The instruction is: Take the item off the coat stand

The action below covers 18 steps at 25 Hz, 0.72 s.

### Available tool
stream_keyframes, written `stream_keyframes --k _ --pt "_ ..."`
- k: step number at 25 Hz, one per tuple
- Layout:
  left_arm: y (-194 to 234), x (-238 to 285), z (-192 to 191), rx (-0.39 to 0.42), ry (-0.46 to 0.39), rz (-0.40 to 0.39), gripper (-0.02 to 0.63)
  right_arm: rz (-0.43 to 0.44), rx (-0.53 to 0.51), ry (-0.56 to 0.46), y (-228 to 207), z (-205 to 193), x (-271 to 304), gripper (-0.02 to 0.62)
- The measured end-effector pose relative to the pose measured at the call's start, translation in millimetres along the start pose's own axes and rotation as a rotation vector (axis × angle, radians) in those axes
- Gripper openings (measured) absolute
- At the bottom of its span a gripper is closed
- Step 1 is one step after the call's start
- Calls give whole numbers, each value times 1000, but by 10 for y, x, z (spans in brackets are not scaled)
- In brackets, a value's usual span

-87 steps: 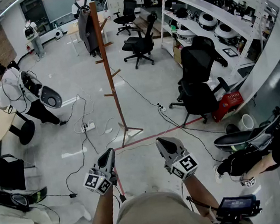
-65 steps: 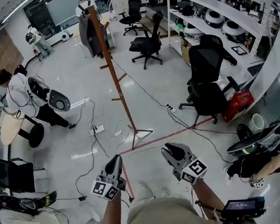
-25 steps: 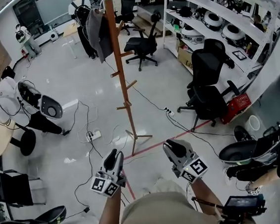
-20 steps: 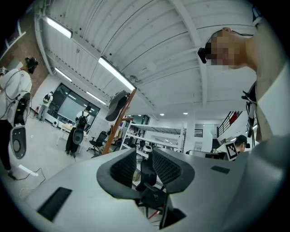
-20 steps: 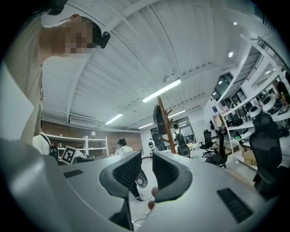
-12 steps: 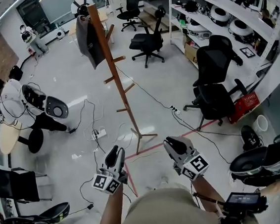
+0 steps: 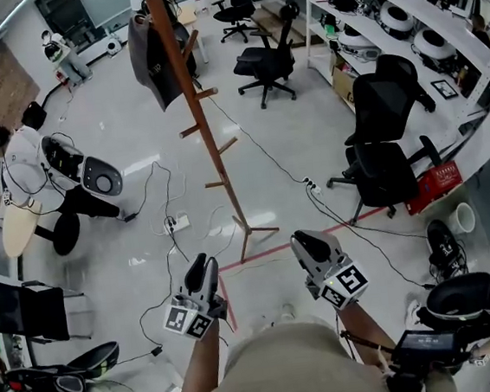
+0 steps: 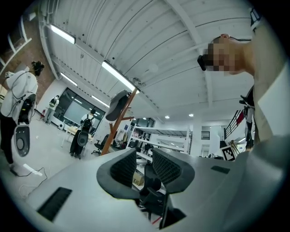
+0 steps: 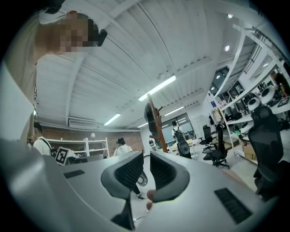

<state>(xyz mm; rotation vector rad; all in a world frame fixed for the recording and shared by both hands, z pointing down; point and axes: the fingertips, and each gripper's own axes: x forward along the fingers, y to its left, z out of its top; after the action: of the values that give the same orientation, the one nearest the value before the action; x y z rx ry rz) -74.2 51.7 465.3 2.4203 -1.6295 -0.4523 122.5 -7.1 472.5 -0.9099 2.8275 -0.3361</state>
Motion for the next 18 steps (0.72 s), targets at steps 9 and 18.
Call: stream_keyframes --k 9,18 --pt "256 -19 163 26 -32 17 104 8 10 -11 16 33 237 43" --pt "556 131 449 39 -54 -77 104 -46 -25 -57 167 172 544 41"
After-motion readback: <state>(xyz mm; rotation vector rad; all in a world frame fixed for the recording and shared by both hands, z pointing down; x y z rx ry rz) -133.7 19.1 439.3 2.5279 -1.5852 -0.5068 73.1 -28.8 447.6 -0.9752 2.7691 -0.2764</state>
